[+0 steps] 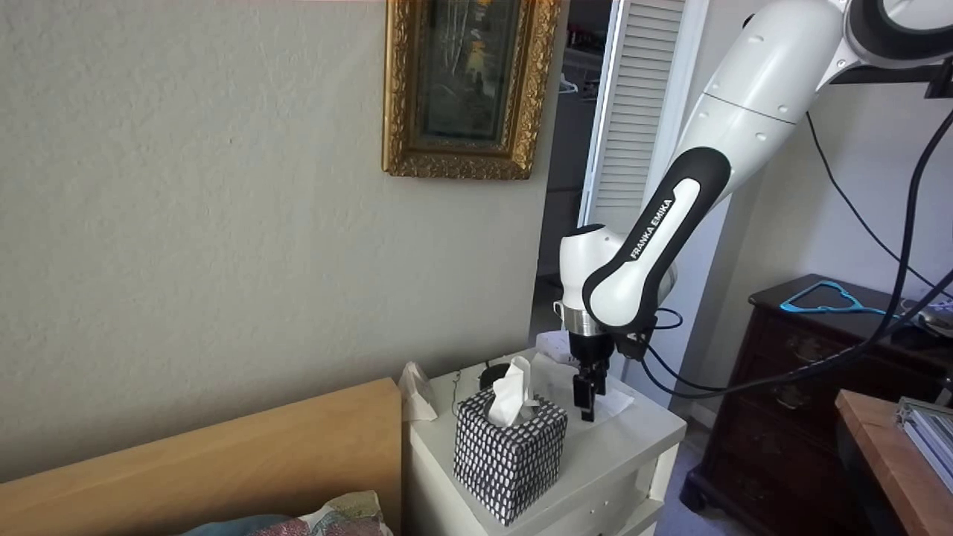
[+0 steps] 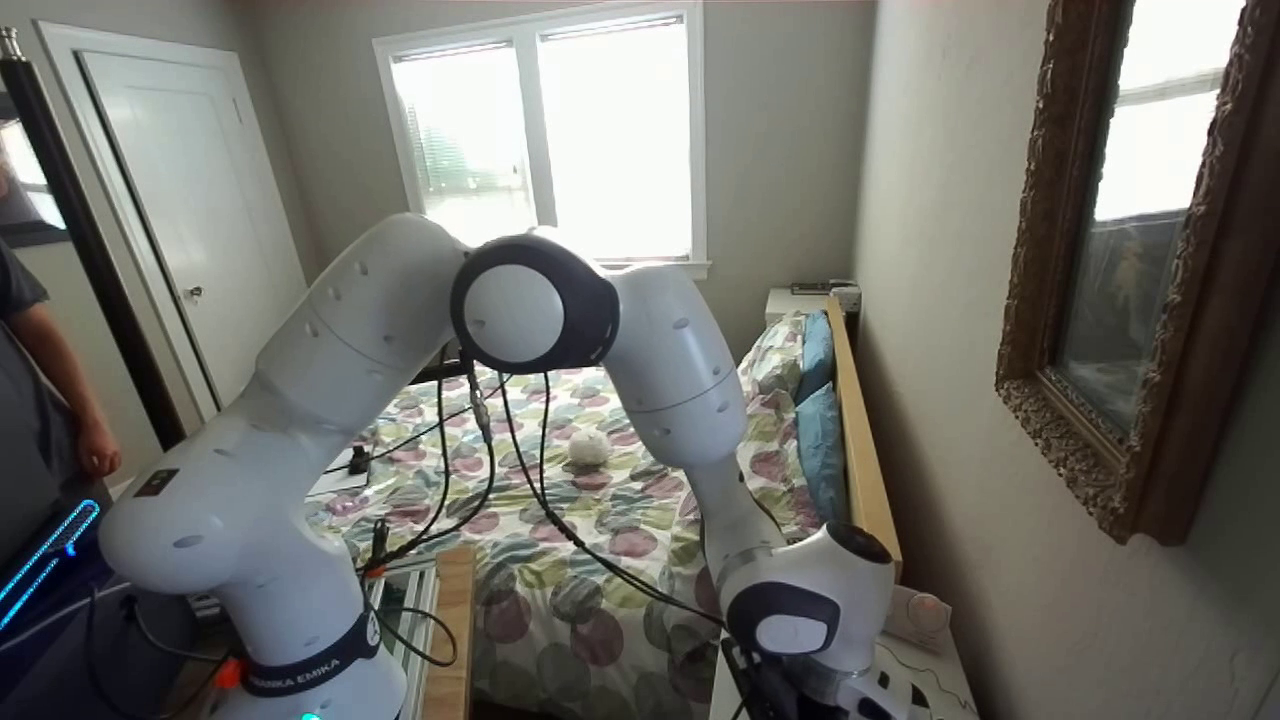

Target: Use the white napkin to wipe the picture frame.

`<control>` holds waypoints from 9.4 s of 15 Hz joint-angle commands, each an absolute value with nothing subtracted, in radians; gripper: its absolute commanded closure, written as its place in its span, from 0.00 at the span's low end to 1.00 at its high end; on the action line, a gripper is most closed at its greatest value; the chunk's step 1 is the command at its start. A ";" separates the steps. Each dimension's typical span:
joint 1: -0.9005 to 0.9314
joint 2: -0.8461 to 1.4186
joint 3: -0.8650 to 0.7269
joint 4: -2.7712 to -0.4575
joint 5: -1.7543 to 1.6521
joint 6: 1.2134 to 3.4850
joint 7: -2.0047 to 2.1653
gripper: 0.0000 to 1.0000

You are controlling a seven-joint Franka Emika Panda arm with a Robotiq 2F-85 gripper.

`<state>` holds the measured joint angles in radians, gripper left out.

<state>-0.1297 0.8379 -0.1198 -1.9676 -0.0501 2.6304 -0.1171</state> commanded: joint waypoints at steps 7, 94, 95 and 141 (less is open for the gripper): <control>-0.148 0.877 -0.101 -1.913 -0.065 2.637 -0.144 0.82; -0.759 0.375 0.752 -2.039 0.474 3.641 -0.574 1.00; -0.792 0.391 0.770 -2.057 0.436 3.662 -0.556 1.00; -0.234 0.259 -0.032 -2.240 -0.102 3.844 0.070 1.00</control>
